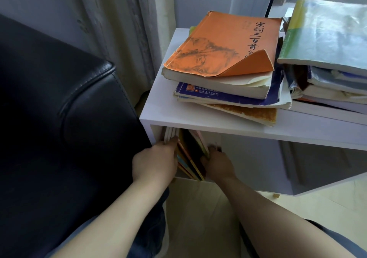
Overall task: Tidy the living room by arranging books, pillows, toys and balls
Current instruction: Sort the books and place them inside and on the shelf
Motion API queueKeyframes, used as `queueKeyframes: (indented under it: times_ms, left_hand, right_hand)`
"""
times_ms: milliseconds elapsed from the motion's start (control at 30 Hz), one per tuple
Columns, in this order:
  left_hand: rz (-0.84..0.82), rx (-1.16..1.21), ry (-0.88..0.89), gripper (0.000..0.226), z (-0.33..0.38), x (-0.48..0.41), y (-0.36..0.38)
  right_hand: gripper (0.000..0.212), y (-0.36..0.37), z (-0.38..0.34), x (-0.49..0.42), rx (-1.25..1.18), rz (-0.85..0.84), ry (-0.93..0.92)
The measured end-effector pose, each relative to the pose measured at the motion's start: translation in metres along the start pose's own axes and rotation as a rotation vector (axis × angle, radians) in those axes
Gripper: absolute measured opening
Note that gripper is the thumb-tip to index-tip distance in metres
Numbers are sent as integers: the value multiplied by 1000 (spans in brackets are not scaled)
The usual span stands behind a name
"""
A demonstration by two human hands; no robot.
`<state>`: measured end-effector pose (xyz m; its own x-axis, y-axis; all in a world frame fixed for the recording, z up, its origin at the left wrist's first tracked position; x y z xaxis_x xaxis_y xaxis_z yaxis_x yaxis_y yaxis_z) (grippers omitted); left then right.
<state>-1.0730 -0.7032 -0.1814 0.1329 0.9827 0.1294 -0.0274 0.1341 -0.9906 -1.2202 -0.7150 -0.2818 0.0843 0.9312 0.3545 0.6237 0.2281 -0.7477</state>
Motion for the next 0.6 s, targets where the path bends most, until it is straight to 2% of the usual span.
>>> queueKeyframes:
  times_ms: [200, 400, 500, 600]
  left_hand:
    - [-12, -71, 5, 50, 11, -7, 5]
    - [-41, -148, 55, 42, 6, -1, 11]
    - [-52, -120, 98, 33, 10, 8, 15]
    - [-2, -53, 66, 26, 10, 8, 11]
  right_hand:
    - [32, -2, 0, 2, -76, 16, 3]
    - [32, 4, -1, 7, -26, -14, -42]
    - [33, 14, 0, 11, 13, -43, -69]
    - [33, 20, 0, 12, 78, -33, -95]
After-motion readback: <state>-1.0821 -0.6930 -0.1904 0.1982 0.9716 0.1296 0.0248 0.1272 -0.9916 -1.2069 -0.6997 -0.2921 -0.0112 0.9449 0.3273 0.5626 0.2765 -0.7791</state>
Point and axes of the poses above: each hand's wrist, its own x-axis away from the middle knuckle, its own y-axis out of the palm, z = x × y, the point moved 8 cm from there along -x, towards the middle knuckle
